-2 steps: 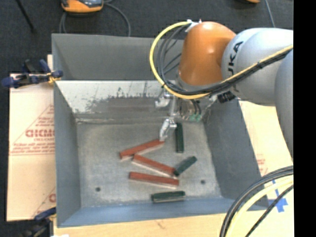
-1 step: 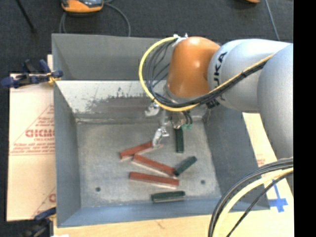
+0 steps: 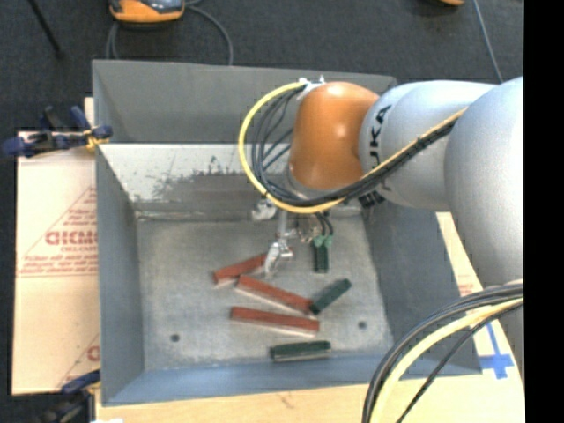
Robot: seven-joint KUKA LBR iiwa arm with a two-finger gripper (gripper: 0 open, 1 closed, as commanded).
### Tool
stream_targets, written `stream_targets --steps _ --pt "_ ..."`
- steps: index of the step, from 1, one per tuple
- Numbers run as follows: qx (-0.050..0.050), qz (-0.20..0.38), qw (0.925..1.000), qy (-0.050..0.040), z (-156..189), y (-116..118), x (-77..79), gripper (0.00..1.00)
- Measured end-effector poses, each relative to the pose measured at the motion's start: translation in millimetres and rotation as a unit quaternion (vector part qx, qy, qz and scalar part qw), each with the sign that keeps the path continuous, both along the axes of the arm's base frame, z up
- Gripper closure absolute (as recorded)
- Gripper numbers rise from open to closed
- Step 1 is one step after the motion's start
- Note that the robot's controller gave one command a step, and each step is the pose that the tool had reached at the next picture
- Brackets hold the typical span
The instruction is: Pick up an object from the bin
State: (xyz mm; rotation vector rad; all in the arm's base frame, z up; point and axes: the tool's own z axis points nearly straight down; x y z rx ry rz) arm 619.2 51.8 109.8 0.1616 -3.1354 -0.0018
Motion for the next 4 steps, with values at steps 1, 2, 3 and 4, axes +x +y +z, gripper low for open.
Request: stream_targets --steps 1,2,3,4 --pt "-0.001 0.016 0.9999 -0.0042 -3.0 -3.1 15.0 0.0" --pt "0.001 -0.027 0.9996 -0.0045 -32.8 -15.5 18.0 0.0" --pt "0.001 -0.02 0.9998 -0.002 -29.3 -18.6 26.3 1.0" --pt "0.001 -0.019 0.9998 -0.0022 -29.0 -18.8 26.5 1.0"
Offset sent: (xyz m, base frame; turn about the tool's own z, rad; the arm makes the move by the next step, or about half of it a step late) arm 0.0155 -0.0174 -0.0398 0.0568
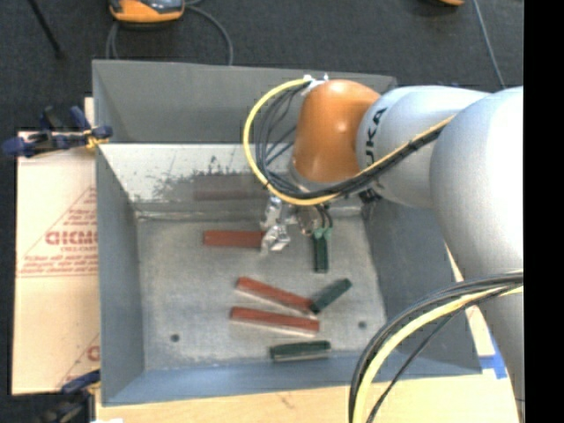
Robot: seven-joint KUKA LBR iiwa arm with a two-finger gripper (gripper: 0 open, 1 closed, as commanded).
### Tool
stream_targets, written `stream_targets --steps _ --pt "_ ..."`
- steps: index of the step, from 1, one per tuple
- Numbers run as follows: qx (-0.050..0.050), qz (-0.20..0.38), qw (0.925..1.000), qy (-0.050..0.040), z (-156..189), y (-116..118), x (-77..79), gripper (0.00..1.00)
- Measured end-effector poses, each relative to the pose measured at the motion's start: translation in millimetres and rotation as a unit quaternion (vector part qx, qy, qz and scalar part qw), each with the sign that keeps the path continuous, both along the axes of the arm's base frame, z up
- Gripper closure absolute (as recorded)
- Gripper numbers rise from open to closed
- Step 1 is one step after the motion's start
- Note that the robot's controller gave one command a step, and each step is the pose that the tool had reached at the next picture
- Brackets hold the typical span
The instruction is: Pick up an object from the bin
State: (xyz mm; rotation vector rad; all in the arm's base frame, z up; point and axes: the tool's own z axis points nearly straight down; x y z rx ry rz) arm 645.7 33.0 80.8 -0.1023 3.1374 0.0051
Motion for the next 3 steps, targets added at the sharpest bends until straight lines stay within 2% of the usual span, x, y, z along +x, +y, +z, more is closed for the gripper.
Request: stream_targets --steps 1,3 --pt "0.0 0.0 1.0 0.0001 2.0 0.0 -0.4 1.0" --pt "-0.001 0.001 1.0 0.0012 36.0 -0.9 -2.8 1.0"
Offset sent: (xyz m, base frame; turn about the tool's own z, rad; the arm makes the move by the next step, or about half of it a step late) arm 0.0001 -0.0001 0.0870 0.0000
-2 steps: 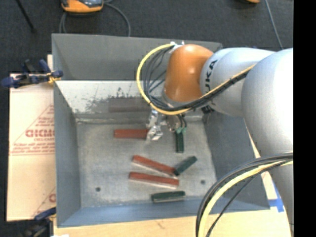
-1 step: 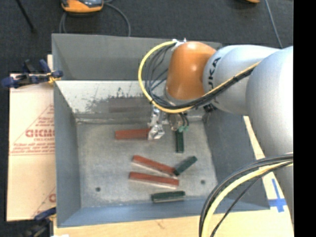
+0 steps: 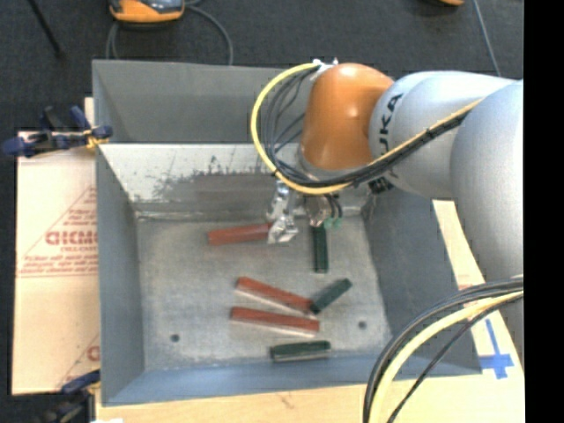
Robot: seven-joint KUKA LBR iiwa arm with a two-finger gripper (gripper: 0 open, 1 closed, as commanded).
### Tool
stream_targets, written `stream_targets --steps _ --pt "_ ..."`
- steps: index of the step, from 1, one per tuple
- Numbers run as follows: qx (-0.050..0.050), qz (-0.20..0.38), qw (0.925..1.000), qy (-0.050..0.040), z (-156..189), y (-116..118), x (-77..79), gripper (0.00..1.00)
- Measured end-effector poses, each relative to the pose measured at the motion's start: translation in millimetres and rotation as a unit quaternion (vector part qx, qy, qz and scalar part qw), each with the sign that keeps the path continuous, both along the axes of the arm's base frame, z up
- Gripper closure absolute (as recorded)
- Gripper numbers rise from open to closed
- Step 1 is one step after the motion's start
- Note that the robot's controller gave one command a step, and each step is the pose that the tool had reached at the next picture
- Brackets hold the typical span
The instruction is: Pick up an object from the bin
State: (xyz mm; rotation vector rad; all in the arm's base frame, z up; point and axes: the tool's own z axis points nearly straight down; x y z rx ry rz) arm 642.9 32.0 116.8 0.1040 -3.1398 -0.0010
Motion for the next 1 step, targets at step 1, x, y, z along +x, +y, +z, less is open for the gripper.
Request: stream_targets --steps 1 --pt "0.0 0.0 1.0 -0.0036 16.8 0.0 1.7 1.0"
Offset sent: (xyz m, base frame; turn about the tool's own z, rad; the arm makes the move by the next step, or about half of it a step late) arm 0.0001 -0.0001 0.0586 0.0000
